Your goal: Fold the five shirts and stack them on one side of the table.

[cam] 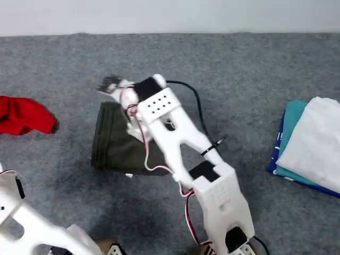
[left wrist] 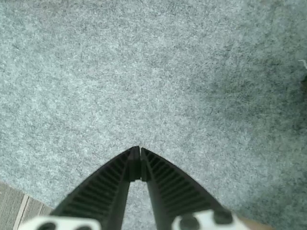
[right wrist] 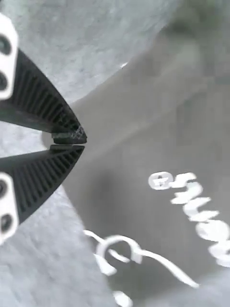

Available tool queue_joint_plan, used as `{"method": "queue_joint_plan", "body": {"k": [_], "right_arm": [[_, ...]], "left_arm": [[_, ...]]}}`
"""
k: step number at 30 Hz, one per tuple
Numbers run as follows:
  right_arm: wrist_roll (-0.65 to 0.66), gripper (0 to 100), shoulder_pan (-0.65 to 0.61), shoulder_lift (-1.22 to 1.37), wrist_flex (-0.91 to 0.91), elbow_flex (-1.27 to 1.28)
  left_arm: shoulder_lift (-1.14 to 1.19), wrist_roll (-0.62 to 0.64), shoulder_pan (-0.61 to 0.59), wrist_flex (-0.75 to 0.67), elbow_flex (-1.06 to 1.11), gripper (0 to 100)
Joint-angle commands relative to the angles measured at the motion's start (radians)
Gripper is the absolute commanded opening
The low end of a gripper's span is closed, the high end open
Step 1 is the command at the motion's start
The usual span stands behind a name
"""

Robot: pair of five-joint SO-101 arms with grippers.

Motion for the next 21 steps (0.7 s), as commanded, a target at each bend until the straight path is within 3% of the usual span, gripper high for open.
{"method": "queue_joint_plan", "body": {"k": [1,10,21], "right_arm": [[-0.018,1.0,0.036,-0.053,0.038,0.08],[-0.017,1.0,0.065,0.108,0.038,0.13],[-0.009,1.1,0.128,-0.094,-0.021,-0.13]], "left_arm": [[-0.018,0.011,0.006,-0.032,0.002,1],[-0.018,0.011,0.002,-0.052,0.051,1],[-0.018,0.011,0.008,-0.054,0.048,1]]}}
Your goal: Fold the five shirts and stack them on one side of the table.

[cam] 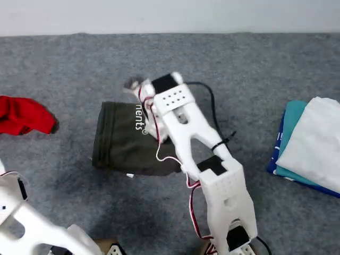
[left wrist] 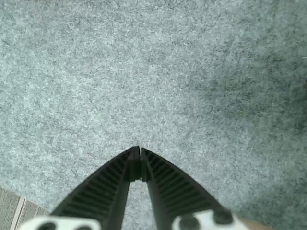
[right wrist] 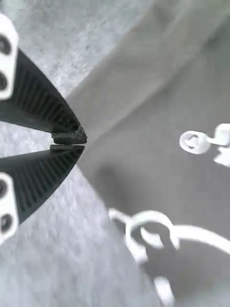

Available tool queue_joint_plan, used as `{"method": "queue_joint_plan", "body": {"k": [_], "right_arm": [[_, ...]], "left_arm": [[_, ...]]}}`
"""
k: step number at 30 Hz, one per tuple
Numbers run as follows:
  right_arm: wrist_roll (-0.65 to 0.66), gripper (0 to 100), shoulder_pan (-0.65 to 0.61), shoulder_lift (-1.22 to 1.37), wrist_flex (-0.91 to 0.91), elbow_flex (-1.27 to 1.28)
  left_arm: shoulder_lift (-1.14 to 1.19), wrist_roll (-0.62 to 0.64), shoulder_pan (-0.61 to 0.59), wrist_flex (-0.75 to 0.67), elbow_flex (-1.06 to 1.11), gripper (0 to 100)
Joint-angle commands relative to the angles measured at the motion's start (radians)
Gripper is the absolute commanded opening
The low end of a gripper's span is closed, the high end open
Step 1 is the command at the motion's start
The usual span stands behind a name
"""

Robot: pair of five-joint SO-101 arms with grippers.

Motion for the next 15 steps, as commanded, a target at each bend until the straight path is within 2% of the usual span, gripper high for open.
{"method": "queue_joint_plan", "body": {"k": [1,9,15], "right_arm": [[0.0,1.2,0.042,-0.087,-0.051,-0.109],[0.0,1.1,0.171,0.127,-0.484,-0.115],[0.0,1.0,0.182,0.263,-0.483,-0.117]], "left_arm": [[-0.018,0.011,0.009,-0.018,-0.007,1],[-0.018,0.011,0.009,-0.048,0.012,1],[-0.018,0.011,0.005,-0.048,0.015,1]]}}
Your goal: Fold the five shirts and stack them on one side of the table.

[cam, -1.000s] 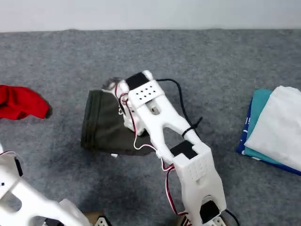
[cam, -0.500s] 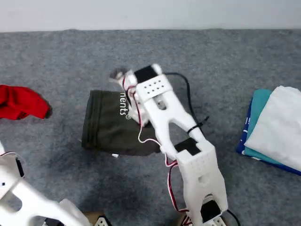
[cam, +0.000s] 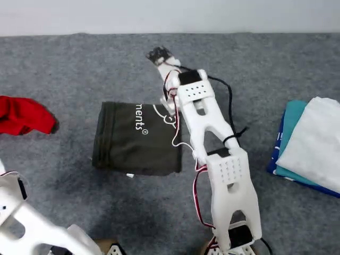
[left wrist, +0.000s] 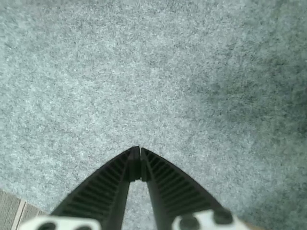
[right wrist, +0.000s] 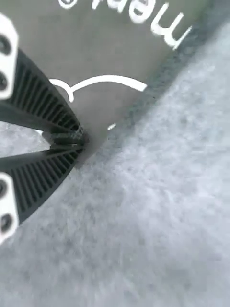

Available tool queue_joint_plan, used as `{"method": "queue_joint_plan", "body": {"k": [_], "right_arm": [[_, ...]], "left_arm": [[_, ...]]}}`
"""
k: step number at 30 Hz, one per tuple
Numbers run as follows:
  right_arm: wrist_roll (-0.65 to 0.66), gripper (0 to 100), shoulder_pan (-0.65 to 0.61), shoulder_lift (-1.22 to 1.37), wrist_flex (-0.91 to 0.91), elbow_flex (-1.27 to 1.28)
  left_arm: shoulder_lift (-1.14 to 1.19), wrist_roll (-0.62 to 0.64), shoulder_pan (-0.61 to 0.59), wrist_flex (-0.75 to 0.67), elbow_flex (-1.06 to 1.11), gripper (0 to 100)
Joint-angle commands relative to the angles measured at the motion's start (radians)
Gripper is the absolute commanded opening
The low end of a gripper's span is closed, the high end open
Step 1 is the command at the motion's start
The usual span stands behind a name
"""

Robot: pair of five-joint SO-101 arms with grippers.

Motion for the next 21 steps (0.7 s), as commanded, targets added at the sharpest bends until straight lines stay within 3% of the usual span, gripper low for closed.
{"method": "queue_joint_plan", "body": {"k": [1,9,17,21], "right_arm": [[0.0,1.0,0.008,0.015,0.001,-0.057],[-0.006,1.0,-0.016,-0.091,0.188,-0.183],[-0.009,1.6,-0.035,-0.154,0.533,-0.298],[-0.127,4.3,-0.027,-0.236,0.527,-0.163]], "left_arm": [[-0.018,0.011,0.002,-0.017,-0.002,1],[-0.018,0.011,0.006,-0.015,-0.001,1],[-0.018,0.011,0.008,-0.015,-0.001,1],[-0.018,0.011,0.008,-0.015,-0.001,1]]}}
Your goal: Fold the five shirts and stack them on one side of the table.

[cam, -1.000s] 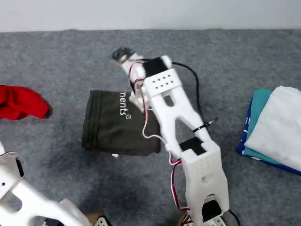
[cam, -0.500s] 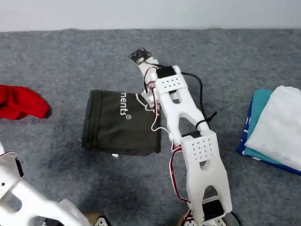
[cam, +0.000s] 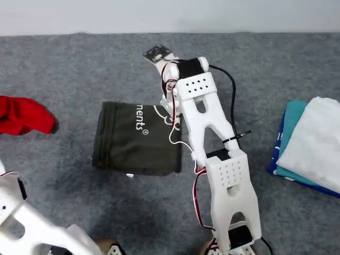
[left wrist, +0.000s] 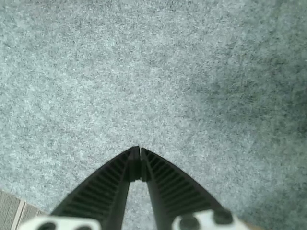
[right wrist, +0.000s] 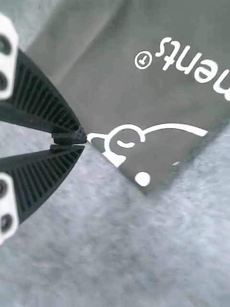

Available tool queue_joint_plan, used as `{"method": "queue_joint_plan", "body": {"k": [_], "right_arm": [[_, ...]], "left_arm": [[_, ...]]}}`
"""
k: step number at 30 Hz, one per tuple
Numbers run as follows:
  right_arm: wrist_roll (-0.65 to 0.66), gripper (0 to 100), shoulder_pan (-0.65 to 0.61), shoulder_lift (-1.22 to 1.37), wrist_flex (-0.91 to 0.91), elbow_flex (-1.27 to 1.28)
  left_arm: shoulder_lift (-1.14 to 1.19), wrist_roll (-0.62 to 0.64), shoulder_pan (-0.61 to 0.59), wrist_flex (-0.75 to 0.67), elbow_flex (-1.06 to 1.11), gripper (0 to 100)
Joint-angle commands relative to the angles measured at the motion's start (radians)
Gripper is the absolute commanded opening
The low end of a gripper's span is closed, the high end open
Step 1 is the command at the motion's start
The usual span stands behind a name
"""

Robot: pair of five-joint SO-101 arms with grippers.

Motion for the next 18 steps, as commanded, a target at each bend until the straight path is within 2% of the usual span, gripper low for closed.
{"method": "queue_joint_plan", "body": {"k": [1,4,6,8,13,18], "right_arm": [[-0.089,7.6,-0.008,-0.166,0.045,0.097],[-0.155,18.2,-0.042,-0.26,0.045,0.244],[-0.241,21.6,-0.059,-0.325,0.045,0.321],[-0.354,22.8,-0.09,-0.377,0.044,0.381],[-0.732,23.0,-0.189,-0.406,0.041,0.474],[-0.763,31.8,-0.229,-0.329,0.039,0.48]], "left_arm": [[-0.018,0.011,0.009,-0.015,-0.004,1],[-0.018,0.011,0.009,-0.015,-0.004,1],[-0.018,0.011,0.009,-0.015,-0.004,1],[-0.018,0.011,0.009,-0.015,-0.004,1],[-0.018,0.011,0.005,-0.018,-0.004,1],[-0.018,0.011,0.002,-0.018,-0.004,1]]}}
